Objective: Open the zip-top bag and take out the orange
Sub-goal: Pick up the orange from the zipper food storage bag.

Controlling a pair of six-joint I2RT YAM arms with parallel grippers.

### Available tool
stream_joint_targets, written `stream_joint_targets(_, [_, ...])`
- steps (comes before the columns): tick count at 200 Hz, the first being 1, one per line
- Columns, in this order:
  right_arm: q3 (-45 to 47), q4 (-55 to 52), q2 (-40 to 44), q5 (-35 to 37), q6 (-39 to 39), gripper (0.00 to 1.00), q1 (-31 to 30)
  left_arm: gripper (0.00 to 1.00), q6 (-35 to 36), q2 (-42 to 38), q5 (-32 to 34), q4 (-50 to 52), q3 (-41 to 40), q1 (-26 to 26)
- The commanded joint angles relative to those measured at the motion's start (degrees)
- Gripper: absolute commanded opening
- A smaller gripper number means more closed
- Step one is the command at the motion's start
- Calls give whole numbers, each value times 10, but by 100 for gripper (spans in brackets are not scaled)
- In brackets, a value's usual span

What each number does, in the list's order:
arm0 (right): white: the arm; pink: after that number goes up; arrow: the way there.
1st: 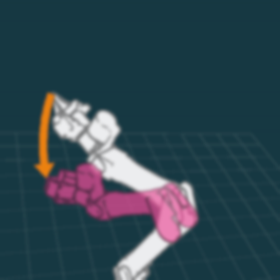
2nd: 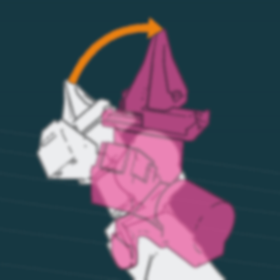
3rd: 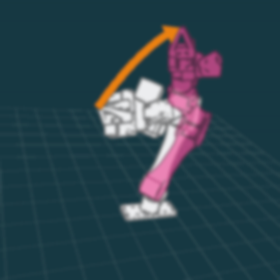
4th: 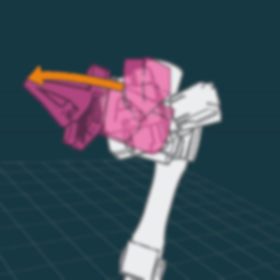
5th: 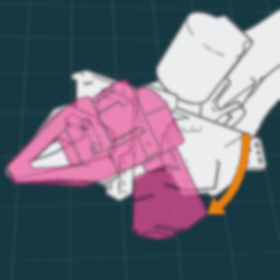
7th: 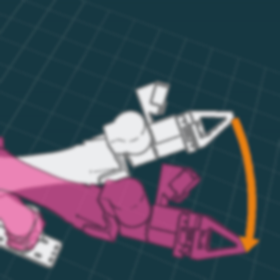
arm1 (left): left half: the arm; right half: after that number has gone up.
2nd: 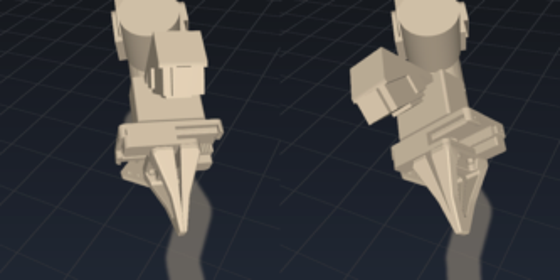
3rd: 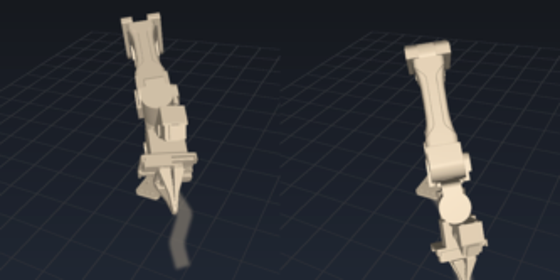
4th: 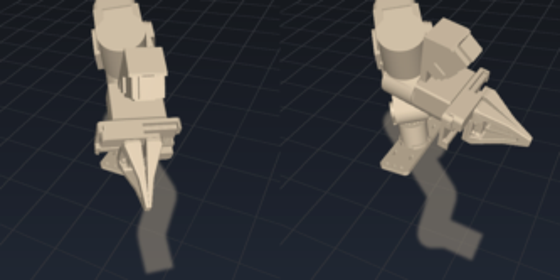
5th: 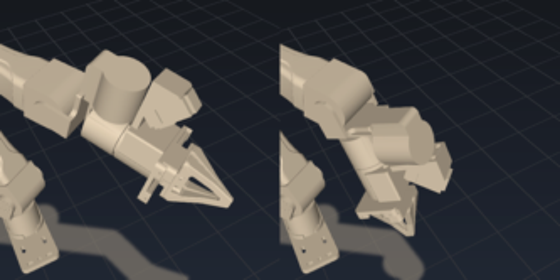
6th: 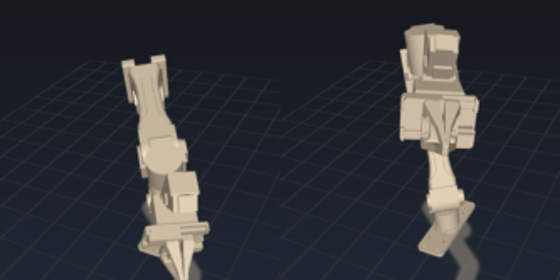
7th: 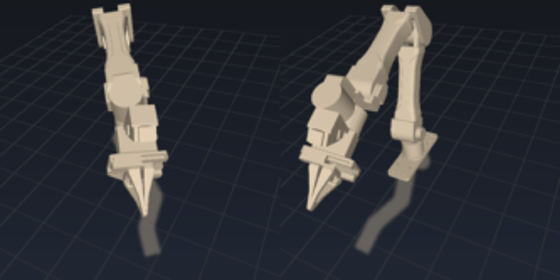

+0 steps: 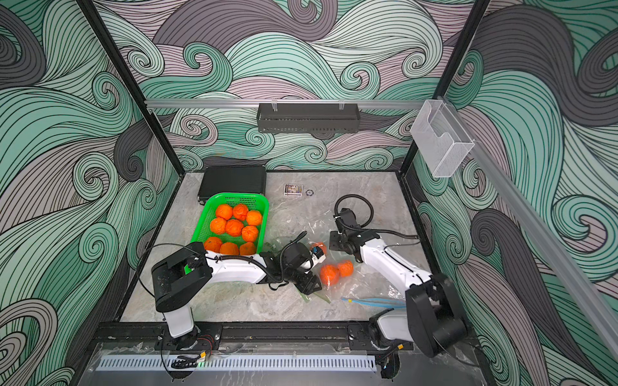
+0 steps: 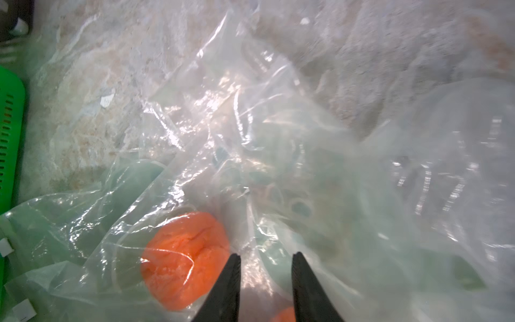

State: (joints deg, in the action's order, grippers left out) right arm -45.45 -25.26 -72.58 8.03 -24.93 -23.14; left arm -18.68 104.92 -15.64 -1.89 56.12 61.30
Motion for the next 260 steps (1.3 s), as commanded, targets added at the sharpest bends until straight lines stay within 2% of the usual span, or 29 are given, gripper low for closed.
stream_joint_targets(1, [32,-90,26,65,-54,25,9,61,18,-4,1,-18,0,6])
stream_joint_targets(16, [58,-82,32,72,-73,19,17,64,24,-7,2,-20,0,9])
stream_joint_targets(43, [83,-59,12,62,-88,16,36,70,40,-9,11,-24,3,14])
stream_joint_targets(67, [84,-37,-27,10,-81,15,39,72,56,-9,25,-23,10,19])
stream_joint_targets(92, [88,1,-64,-49,-64,13,39,79,72,-7,29,-38,13,22])
stream_joint_targets(120, [82,30,-100,-126,-48,12,38,80,81,13,37,-15,43,24])
stream_joint_targets(165, [81,32,-109,-135,-45,11,38,81,88,19,33,-1,59,24])
stream_joint_targets(185, [84,35,-100,-129,-48,11,37,77,87,16,27,25,67,24])
stream_joint_targets(207, [93,41,-87,-118,-51,11,38,71,81,-13,27,36,42,24])
stream_joint_targets(237, [106,61,-67,-97,-59,11,38,55,71,-61,12,72,17,24])
stream_joint_targets(260, [117,80,-56,-92,-62,11,37,52,64,-102,-6,97,2,23])
